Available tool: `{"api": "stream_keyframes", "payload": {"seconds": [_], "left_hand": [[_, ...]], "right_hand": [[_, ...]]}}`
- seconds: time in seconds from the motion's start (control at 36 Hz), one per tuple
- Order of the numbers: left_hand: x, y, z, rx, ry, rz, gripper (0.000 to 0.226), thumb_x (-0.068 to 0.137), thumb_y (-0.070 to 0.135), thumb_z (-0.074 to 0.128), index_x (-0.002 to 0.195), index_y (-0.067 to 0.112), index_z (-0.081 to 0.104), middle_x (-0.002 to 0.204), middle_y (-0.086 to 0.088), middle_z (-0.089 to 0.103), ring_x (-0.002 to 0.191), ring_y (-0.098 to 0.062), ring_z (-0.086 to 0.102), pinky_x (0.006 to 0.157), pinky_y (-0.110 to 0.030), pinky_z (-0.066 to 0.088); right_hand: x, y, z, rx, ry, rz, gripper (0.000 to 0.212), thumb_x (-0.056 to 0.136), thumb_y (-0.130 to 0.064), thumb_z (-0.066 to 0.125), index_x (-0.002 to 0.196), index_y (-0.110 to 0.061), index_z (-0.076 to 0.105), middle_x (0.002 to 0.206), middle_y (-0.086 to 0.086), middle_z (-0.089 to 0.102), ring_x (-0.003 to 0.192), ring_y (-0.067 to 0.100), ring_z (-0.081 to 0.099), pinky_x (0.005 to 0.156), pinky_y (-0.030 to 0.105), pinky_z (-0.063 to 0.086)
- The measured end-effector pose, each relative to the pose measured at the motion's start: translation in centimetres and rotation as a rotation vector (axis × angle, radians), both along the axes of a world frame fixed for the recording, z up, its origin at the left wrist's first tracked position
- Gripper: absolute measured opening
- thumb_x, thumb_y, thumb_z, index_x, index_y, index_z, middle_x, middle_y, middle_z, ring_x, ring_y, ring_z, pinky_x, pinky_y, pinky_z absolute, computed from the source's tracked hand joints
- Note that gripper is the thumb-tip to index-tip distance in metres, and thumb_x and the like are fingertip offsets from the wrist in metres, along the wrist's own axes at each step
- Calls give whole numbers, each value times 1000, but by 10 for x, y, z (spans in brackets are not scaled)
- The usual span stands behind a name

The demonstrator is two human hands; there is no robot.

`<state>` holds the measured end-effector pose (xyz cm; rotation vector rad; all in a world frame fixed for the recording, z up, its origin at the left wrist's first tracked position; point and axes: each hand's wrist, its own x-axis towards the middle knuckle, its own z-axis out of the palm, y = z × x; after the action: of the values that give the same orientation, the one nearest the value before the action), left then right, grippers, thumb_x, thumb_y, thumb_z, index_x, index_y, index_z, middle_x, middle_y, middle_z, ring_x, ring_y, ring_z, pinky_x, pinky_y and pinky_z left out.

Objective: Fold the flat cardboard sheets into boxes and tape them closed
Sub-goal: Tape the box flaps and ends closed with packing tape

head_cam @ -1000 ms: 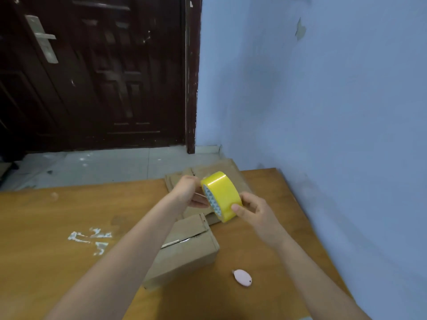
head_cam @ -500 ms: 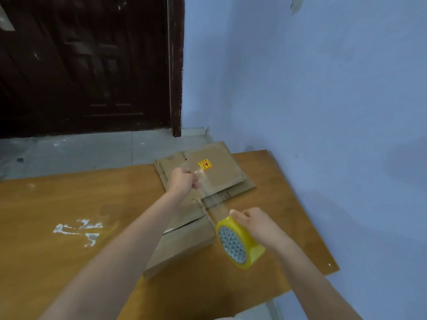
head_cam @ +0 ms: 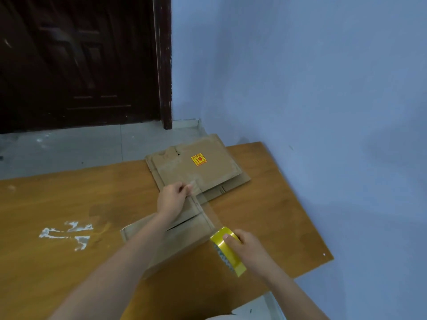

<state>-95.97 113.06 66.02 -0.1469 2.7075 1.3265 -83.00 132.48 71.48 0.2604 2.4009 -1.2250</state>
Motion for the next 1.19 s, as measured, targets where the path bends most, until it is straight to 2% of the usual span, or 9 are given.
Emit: {"api": "stream_keyframes", "payload": {"seconds": [0.17,0.25,0.39,0.53,0.78,0.92,1.03,1.11,1.19], "left_hand": [[-1,0,-3,-33,0,-12,31,96,39,49,80,18,66,73,0,65,68,-19,60,64,-38,51],[-1,1,-4,-15,0,7,31,95,40,49,80,19,66,71,4,64,66,-18,59,62,-35,49],[-1,4,-2,12,10,73,28,95,41,49,81,22,65,60,15,55,50,-2,43,46,-23,28],[-2,3,-3,4,-2,88,31,96,41,48,82,20,67,74,11,66,59,-4,51,53,-24,34],[-6,3,-5,48,-44,103,33,95,38,50,81,13,67,78,6,69,64,-11,57,62,-29,45],[-5,4,-5,9,-46,86,32,96,36,50,81,13,67,75,5,66,58,-10,53,55,-26,37],[-6,5,-4,-14,-51,83,31,96,34,50,78,14,66,65,8,59,57,-9,49,57,-26,34],[-7,5,-5,-29,-73,77,31,96,33,51,75,15,66,66,1,61,59,-17,53,57,-29,41],[-9,5,-6,-66,-111,64,30,95,32,52,76,14,66,70,-4,64,67,-22,60,65,-35,49]], "right_hand": [[2,0,-13,-27,-54,-5,26,94,-40,49,79,-19,49,71,-5,46,64,9,43,60,23,34],[2,2,-20,-25,-71,-5,21,93,-45,49,94,-24,48,79,-14,49,71,1,47,62,17,36],[-5,3,-17,-4,-62,-8,26,94,-40,49,81,-19,54,74,-6,51,66,8,48,60,23,37],[-9,3,-18,-14,-67,-39,60,77,-58,46,89,0,56,73,3,52,66,14,50,62,30,38],[-13,3,-27,-89,-111,-32,42,94,-38,51,95,3,58,77,6,57,68,18,55,63,30,42],[-11,4,-30,-58,-119,-40,39,94,-42,49,96,-4,60,84,4,60,77,18,59,70,31,45],[-11,3,-31,-65,-132,-56,37,94,-42,49,100,-8,61,90,3,63,86,19,62,75,32,48],[-11,3,-34,-67,-137,-62,39,94,-41,49,100,-5,61,91,11,66,87,25,65,78,38,51],[-13,3,-39,-69,-142,-63,39,94,-42,50,98,-5,61,96,16,66,90,30,65,80,41,52]]}}
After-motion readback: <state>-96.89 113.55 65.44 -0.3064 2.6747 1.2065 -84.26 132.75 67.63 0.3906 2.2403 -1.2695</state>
